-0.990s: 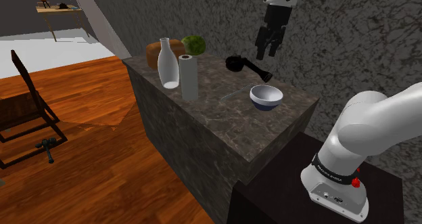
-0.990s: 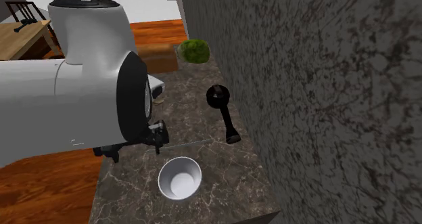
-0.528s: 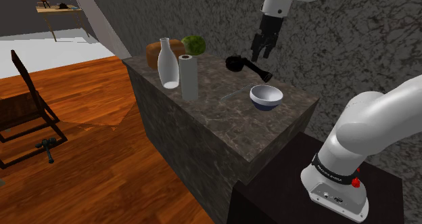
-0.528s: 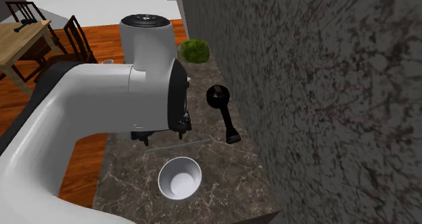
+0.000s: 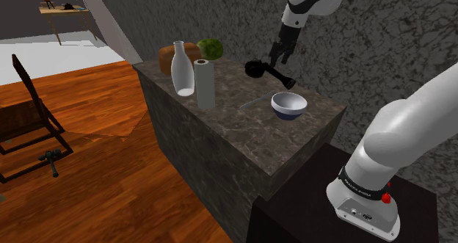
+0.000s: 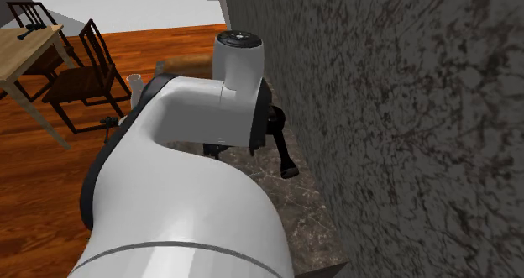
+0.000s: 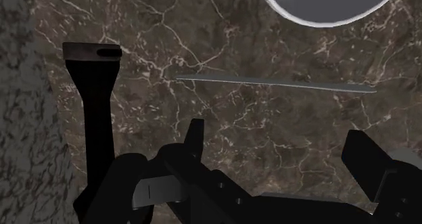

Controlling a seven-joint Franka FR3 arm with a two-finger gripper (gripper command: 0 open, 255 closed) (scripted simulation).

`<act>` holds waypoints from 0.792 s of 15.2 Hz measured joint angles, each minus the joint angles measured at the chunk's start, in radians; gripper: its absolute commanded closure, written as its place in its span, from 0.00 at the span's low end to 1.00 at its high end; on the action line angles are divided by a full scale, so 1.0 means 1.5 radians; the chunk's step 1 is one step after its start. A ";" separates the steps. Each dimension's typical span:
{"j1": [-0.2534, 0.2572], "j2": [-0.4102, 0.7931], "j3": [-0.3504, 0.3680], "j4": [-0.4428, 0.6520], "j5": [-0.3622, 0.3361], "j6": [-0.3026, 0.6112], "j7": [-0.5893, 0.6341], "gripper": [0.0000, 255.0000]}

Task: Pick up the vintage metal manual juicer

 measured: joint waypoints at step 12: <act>-0.015 0.257 -0.094 0.160 0.117 0.133 -0.163 0.00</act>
